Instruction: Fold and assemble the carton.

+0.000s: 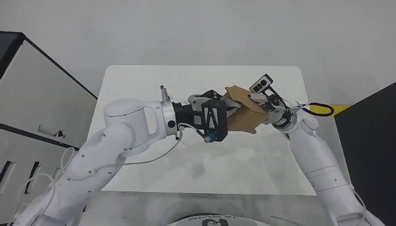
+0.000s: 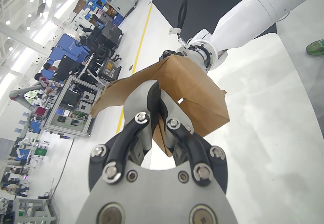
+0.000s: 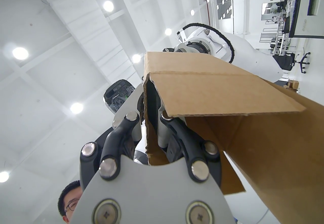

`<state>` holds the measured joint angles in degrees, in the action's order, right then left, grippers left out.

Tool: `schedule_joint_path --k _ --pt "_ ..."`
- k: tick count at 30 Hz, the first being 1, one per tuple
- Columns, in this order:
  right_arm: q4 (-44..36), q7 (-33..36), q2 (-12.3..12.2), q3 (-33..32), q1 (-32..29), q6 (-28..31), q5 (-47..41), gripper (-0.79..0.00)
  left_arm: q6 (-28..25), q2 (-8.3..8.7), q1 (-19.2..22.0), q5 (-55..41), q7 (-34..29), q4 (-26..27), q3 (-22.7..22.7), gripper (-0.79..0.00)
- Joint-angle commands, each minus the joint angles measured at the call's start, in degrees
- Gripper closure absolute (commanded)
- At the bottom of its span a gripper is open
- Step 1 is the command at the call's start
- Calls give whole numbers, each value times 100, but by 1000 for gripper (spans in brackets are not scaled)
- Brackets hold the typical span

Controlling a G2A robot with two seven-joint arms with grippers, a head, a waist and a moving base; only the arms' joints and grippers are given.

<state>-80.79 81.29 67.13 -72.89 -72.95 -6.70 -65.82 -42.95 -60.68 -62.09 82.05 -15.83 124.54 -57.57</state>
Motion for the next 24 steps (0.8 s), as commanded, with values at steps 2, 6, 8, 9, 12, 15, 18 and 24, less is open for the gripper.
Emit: schedule_joint_path --k 2,6,8,9,12,15,18,24 --pt "0 -6 1 1 -3 -10 -4 0 -9 -8 10 4 3 -25 30 0" --pt "7 -11 4 -2 -7 2 -7 0 5 -13 21 -2 -5 -40 19 0" --pt "23 -19 5 -10 -1 14 -17 0 6 -11 19 0 -27 -33 -18 0" --pt "33 -27 6 -18 4 33 -14 0 7 -8 10 -7 -36 -28 -45 0" --pt "55 -63 6 -58 14 96 -20 0 2 9 -42 -24 -91 -2 -165 0" --pt "70 -131 -3 -128 18 192 48 0 -10 40 -144 -35 -174 55 -349 0" --pt "64 -236 -20 -228 6 315 173 0 -8 78 -260 -28 -275 162 -608 0" --pt "-88 -518 -73 -421 -73 606 712 0 -117 148 -275 87 -492 700 -1167 0"
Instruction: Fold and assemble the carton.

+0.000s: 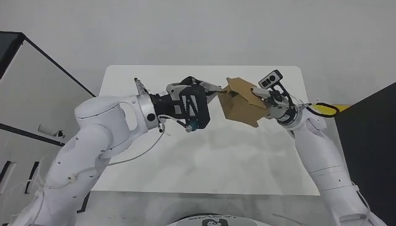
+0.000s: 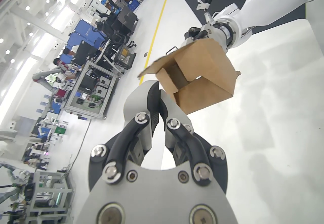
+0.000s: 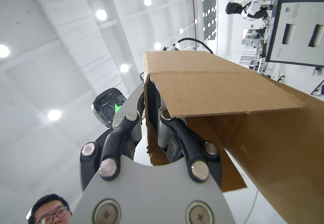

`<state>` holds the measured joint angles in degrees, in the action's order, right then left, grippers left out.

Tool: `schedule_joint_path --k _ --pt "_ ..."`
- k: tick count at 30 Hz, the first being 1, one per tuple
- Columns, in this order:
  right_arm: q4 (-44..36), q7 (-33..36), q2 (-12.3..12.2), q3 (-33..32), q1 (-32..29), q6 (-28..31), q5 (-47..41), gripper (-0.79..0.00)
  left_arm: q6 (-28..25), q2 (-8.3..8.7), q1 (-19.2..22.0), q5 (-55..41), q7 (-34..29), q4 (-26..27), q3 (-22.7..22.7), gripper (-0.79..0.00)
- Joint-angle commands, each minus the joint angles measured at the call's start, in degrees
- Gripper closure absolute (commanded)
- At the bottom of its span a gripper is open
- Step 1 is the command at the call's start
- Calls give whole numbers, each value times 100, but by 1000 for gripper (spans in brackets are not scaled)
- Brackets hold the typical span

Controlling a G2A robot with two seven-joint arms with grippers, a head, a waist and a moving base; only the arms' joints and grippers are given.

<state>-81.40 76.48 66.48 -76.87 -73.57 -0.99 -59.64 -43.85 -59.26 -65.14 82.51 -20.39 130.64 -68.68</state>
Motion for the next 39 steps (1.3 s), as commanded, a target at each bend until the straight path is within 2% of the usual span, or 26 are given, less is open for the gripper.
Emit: schedule_joint_path --k 1,6,11,15,27,39 --pt "-70 -82 -20 -53 -32 77 221 0 -58 11 66 63 -60 175 -97 0" --pt "-314 -242 -60 -135 -155 223 656 0 -235 1 321 155 -147 307 65 0" --pt "-477 -240 -73 -184 -259 304 647 0 -241 -53 585 232 -225 14 525 0" --pt "-508 -170 -74 -228 -321 325 446 0 -208 -83 681 208 -288 -109 718 0" --pt "-329 -10 -19 -136 -263 198 -310 0 -96 -97 577 96 -324 0 801 0" --pt "-136 205 50 79 -90 204 -581 0 -117 -118 526 73 -153 -119 987 0"
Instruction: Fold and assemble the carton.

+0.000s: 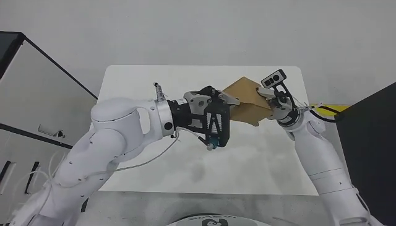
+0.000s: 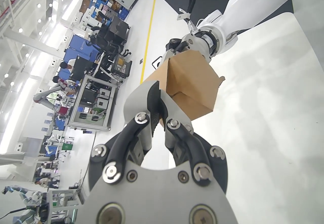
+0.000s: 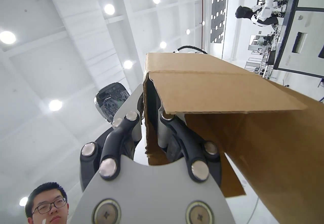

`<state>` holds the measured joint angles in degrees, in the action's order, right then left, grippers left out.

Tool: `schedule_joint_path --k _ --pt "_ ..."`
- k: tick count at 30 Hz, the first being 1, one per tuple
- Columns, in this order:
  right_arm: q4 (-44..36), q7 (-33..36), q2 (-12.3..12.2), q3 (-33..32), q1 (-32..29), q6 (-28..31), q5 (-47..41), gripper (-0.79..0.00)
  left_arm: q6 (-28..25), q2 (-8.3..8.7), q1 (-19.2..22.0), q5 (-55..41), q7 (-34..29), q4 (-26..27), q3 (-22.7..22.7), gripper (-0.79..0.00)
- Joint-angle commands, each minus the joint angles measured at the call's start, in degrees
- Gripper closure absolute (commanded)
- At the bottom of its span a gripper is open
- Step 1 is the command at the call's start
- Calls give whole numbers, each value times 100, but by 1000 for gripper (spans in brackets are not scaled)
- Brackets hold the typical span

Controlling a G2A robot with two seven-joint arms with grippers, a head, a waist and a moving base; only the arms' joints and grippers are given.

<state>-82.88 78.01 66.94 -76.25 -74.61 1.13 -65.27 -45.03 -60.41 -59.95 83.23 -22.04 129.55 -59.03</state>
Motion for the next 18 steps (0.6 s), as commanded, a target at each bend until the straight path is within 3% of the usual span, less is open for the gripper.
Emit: schedule_joint_path --k 1,8,18 --pt "33 104 9 33 24 -18 -51 0 5 -7 15 1 21 -18 34 0" --pt "228 472 39 109 135 -17 -184 0 93 -14 -7 -169 173 -99 -47 0" --pt "72 449 48 116 97 58 -173 0 156 -8 -103 -75 271 -45 -65 0"
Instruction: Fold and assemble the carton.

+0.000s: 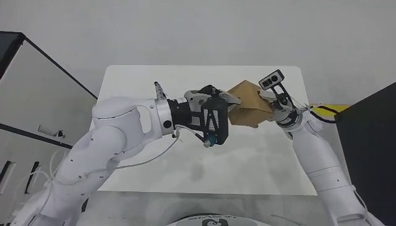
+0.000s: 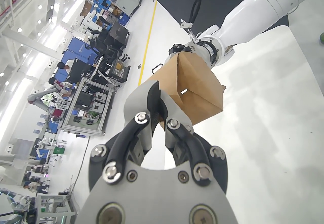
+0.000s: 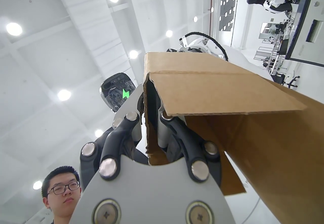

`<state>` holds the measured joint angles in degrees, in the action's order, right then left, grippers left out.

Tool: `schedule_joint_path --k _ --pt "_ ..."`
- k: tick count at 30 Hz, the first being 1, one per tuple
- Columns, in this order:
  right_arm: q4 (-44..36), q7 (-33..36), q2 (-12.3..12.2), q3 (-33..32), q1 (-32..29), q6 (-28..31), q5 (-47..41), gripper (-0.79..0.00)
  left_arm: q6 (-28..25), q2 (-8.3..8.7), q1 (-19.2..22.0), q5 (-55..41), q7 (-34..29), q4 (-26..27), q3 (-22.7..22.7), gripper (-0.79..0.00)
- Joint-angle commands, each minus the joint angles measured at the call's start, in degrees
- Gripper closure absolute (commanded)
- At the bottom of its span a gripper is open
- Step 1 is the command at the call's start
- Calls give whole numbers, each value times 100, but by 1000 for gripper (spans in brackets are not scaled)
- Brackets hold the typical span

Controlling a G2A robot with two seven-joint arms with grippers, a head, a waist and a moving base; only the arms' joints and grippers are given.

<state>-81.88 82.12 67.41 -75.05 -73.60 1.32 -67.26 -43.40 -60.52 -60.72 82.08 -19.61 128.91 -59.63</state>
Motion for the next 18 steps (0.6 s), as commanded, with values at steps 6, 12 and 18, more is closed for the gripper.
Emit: schedule_joint_path --k 6,12,18 --pt "207 564 29 79 145 113 -48 0 -64 11 -55 89 160 132 -53 0" --pt "418 588 61 244 338 66 -232 0 -166 17 -41 64 173 203 -98 0" --pt "501 588 75 460 497 -36 -313 0 -256 24 -40 194 70 224 -75 0"
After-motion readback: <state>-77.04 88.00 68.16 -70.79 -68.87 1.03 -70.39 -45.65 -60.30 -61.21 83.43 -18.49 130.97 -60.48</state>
